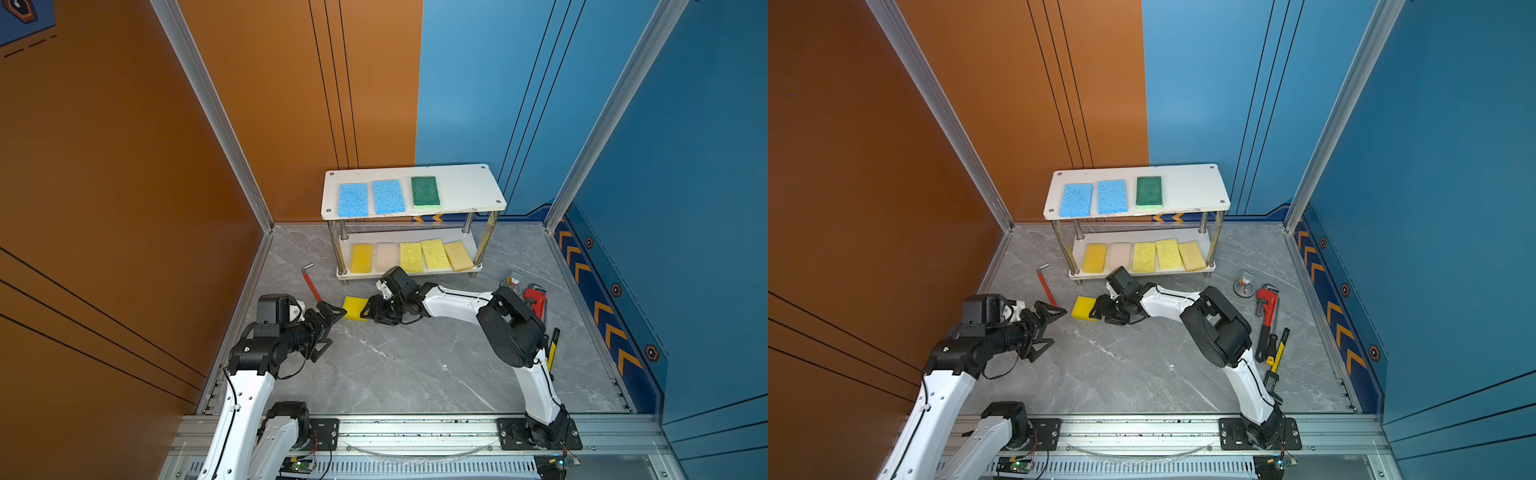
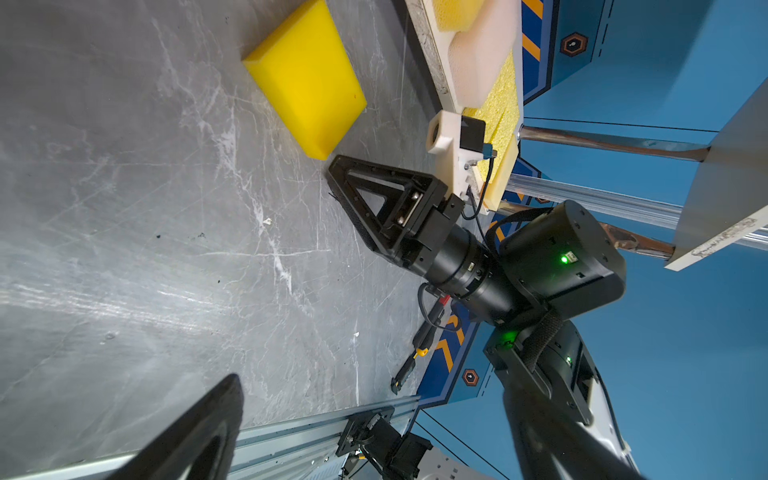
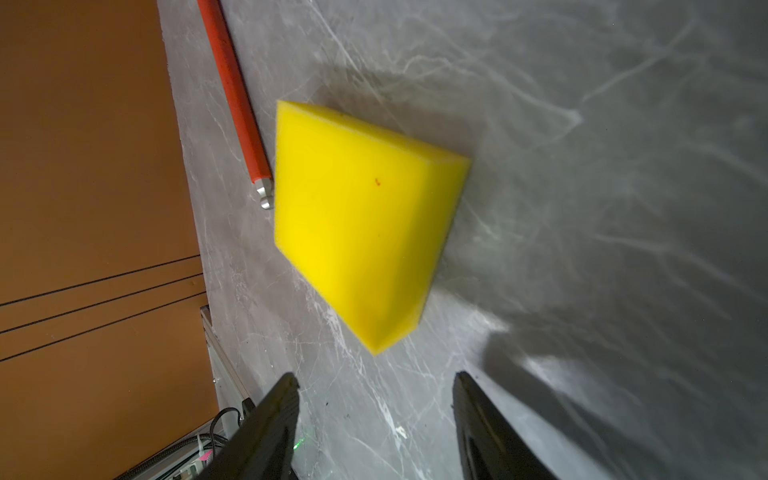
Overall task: Place and organize the cleaning sponges onto the shelf
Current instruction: 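Grasp the yellow foam sponge's edge with the right gripper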
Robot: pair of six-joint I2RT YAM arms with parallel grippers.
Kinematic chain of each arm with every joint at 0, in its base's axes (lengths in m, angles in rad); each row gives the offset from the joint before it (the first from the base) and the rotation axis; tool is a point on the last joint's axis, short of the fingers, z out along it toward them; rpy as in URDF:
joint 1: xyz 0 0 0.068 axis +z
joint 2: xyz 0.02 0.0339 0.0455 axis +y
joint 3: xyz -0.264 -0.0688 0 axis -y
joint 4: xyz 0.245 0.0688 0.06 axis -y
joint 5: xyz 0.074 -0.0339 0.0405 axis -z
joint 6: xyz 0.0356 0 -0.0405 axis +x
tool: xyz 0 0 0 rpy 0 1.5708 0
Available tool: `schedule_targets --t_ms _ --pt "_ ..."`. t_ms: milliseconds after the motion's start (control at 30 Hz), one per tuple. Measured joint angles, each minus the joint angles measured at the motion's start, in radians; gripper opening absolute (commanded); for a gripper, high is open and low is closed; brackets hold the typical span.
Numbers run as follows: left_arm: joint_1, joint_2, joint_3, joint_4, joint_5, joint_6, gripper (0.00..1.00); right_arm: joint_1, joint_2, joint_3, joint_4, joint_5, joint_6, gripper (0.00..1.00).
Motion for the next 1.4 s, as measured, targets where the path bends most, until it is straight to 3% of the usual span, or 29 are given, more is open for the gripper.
schedule_targets --t_ms 533,800,1067,1400 --pt "0.045 -0.003 0.001 -0.033 0.047 0.038 0.98 -0.004 0.069 0.106 -0.065 0.062 0.006 0.48" --pt "0.063 -0.003 0.001 -0.048 0.060 0.053 0.98 -0.012 0.119 0.173 -0.080 0.080 0.023 0.38" --pt "0.064 -0.002 0.001 -0.048 0.064 0.064 0.98 -0.015 0.132 0.199 -0.095 0.088 0.037 0.17" --pt "0.064 -0.001 0.001 -0.048 0.063 0.072 0.98 -0.015 0.131 0.200 -0.095 0.105 0.034 0.12"
